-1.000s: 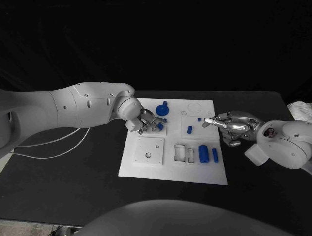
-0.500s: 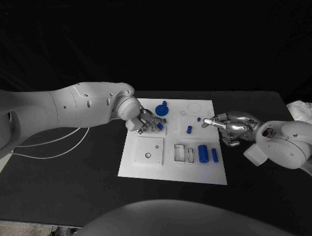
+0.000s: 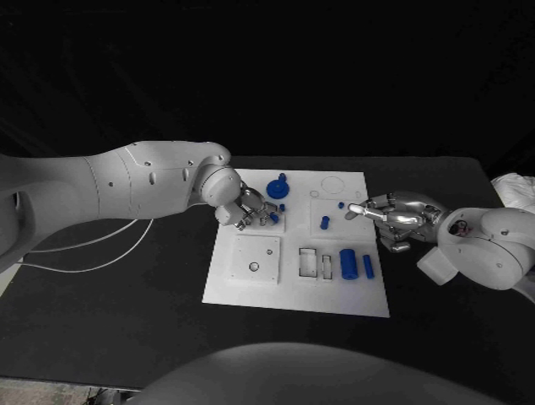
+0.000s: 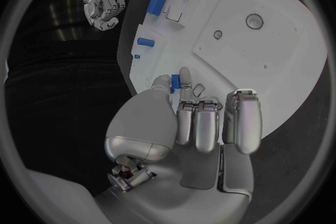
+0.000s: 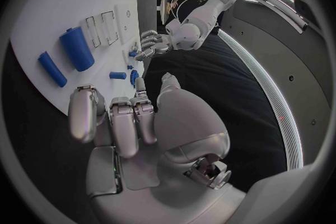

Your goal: Assemble the parts on the task board

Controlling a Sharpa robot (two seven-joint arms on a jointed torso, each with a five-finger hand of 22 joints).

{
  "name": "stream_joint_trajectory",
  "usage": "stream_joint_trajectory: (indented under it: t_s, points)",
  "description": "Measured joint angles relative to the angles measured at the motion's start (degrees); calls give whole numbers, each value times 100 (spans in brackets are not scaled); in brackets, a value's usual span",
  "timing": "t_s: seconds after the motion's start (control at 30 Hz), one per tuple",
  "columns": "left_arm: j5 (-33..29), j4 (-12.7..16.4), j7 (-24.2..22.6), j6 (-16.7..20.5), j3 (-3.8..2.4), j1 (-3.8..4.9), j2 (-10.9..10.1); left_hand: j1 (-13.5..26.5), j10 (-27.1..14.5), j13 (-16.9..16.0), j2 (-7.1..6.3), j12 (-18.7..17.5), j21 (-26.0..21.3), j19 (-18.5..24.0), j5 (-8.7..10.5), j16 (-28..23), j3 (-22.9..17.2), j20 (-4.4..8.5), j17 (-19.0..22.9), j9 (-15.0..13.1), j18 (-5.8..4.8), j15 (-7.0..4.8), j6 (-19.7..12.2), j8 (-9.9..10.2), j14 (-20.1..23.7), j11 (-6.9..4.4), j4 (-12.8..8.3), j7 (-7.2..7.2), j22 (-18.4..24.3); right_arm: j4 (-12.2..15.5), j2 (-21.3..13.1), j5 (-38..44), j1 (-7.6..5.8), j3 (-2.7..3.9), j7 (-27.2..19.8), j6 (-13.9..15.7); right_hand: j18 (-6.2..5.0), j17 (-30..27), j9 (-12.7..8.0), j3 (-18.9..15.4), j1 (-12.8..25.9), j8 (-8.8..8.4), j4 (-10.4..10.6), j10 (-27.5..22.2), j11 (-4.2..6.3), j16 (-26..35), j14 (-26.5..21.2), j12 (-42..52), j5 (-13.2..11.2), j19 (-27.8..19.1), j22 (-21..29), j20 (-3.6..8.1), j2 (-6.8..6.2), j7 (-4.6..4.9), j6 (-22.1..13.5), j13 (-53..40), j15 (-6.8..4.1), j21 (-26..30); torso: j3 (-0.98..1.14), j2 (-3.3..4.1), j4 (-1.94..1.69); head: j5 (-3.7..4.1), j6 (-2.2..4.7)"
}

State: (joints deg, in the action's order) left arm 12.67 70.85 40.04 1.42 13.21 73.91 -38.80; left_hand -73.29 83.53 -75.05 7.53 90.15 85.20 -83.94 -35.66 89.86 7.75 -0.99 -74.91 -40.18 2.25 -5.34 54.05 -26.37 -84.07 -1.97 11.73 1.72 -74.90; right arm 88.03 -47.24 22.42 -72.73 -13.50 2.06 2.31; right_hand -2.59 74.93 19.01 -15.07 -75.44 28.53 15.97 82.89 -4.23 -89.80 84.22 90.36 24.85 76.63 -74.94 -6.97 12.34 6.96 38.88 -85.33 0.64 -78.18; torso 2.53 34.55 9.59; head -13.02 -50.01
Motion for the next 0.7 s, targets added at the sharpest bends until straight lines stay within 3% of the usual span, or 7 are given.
stream_joint_trajectory:
  t_s: [0.23, 0.37, 0.67, 0.7]
  points:
    - [6, 30, -1, 4, -7, 6, -10, -95, 20, 1, -142, -32, -22, -20, -152, 0, -584, 20, 0, -174, 0, -24, -35, 14, 19, -22, -82, -9, 0, -4, 0, -2, 7, -2, 0, -3, 0, 0, 0, 0, -1, 0, 0, 0, 0, 0, 0, -16, 23, -42, 1, 0, 1, 0, 0, -1, 0, 42, -3, -1, -4, -6, 0]
    - [43, 48, -4, 8, -7, 7, -18, 117, 81, 22, -355, -31, -22, -20, -167, 0, -1096, 20, 0, -322, 0, -85, -53, 25, 39, -103, -97, 9, 0, -6, -3, -3, 11, -2, 0, -7, 0, -1, 0, 27, -3, 0, -5, 0, 0, 0, -1, -16, 23, -42, 1, 0, 3, 0, 0, -1, 2, 42, -3, -1, -7, -16, 0]
    - [200, 92, -4, 10, -3, 2, -27, 532, 59, 11, -830, -28, -45, -20, -167, 0, -2250, 20, 0, -686, 0, -81, -45, 35, 19, -83, -314, 13, 0, -8, -4, -6, 15, -1, 1, -15, -3, -1, 0, 32, -15, 0, 1, 0, -1, 0, -8, -14, 23, -42, 1, -1, 16, -1, 1, -36, 11, 45, -2, -1, -7, -38, 0]
    - [226, 95, -4, 10, -3, 2, -27, 566, 59, 11, -863, -28, -45, -20, -167, 0, -2334, 20, 0, -716, 0, -81, -39, 35, 19, -82, -340, 19, 0, -9, -5, -6, 15, -1, 1, -16, -57, -1, 0, 32, -16, 0, 1, 0, -1, 0, -8, -14, 23, -61, 1, -20, 15, -17, 17, -36, 11, 66, -2, -1, -7, -43, 0]
